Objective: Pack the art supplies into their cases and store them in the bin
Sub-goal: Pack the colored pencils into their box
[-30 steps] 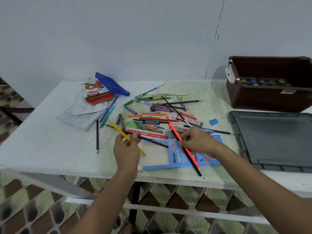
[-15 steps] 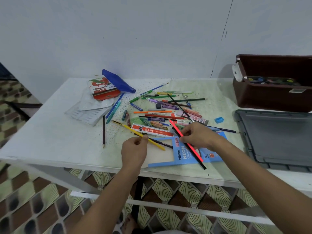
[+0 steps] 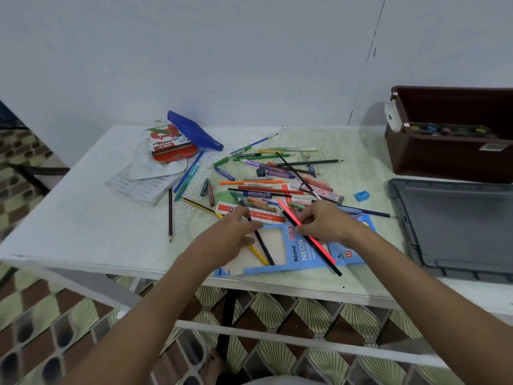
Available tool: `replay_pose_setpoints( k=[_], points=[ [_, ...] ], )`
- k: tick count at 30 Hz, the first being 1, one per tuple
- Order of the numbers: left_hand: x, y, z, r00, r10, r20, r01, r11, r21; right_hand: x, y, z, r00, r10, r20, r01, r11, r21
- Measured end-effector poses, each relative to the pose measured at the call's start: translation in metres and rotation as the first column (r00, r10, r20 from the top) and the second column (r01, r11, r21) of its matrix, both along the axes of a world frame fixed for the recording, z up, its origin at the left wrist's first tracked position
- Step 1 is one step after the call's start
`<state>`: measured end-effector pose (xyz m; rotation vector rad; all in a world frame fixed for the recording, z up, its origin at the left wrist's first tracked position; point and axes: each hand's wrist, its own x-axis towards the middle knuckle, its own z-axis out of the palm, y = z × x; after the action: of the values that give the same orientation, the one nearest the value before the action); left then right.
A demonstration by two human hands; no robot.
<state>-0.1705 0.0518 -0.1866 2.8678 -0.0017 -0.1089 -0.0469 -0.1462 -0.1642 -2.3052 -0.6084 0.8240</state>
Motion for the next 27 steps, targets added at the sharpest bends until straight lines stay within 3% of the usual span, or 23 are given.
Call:
replay_pose_setpoints(
  k=[7, 14, 18, 21, 27],
  points=[
    [0.012, 0.017, 0.012, 0.973, -0.099, -0.207, 0.111, 0.993, 0.047, 0.003, -0.003, 0.002, 0.998, 0.019, -0.051, -0.017, 0.999, 0.046],
    [0.014, 0.020, 0.002, 0.996, -0.090, -0.007, 0.090, 0.981, 0.174, 0.007, -0.012, 0.002, 0.984, 0.000, -0.179, 0.026, 0.990, 0.140],
    [0.015, 0.013, -0.003, 0.995, -0.088, 0.038, 0.082, 0.987, 0.138, 0.009, -0.016, -0.003, 0.972, -0.031, -0.235, 0.069, 0.985, 0.158],
    [0.014, 0.011, -0.004, 0.992, -0.116, 0.058, 0.110, 0.989, 0.095, 0.009, -0.016, -0.005, 0.969, -0.035, -0.245, 0.077, 0.983, 0.166],
    [0.008, -0.004, -0.008, 0.969, -0.201, 0.142, 0.165, 0.959, 0.232, 0.007, -0.016, -0.007, 0.976, -0.036, -0.214, 0.070, 0.986, 0.152]
  ],
)
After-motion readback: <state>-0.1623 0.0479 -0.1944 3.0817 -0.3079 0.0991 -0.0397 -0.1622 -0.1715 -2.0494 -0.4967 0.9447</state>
